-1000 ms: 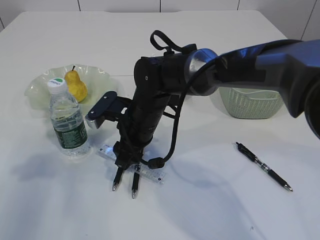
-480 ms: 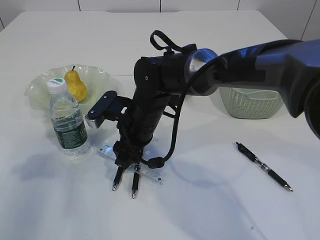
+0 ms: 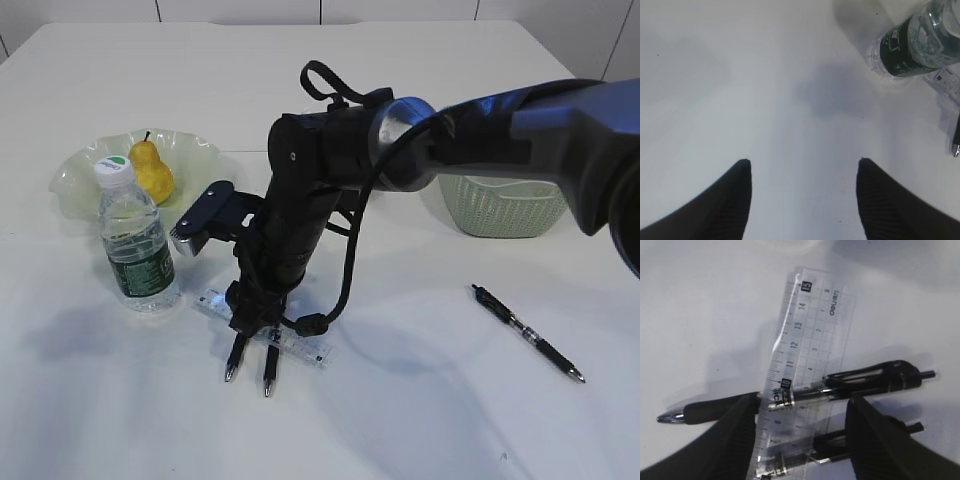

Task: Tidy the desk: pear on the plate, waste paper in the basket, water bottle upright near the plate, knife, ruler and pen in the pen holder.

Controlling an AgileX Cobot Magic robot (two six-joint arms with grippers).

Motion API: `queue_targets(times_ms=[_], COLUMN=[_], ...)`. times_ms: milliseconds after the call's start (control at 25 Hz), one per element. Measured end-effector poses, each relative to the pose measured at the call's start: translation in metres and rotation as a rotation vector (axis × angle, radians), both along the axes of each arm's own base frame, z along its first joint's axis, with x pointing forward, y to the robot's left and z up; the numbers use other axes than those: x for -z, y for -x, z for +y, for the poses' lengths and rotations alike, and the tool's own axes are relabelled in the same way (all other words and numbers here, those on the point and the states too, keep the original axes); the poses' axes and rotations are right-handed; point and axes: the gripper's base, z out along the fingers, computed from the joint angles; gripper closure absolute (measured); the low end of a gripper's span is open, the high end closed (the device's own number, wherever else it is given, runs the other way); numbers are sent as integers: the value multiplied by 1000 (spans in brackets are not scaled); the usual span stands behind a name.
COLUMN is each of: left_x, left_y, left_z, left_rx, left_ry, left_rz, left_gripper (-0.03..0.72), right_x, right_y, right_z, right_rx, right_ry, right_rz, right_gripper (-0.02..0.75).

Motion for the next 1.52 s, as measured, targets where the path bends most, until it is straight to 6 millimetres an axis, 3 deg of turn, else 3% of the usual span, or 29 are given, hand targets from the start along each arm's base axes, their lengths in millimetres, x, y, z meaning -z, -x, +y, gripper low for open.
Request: queue_targets(times_ms=[600, 1040, 1520], left_x=[0, 0, 0], left_y=[0, 0, 0], left_z=[0, 0, 0], left_rx=[0, -1, -1], left_ry=[0, -1, -1], left_rz=[-2, -4, -4], left_gripper=[222, 222, 222], right_x=[6, 7, 5], right_y=[0, 0, 1], right_z=[0, 0, 0], right_rx=[2, 1, -4], right_ry=[6, 10, 16], right_rz=[8, 15, 28], right_gripper=[312, 447, 459])
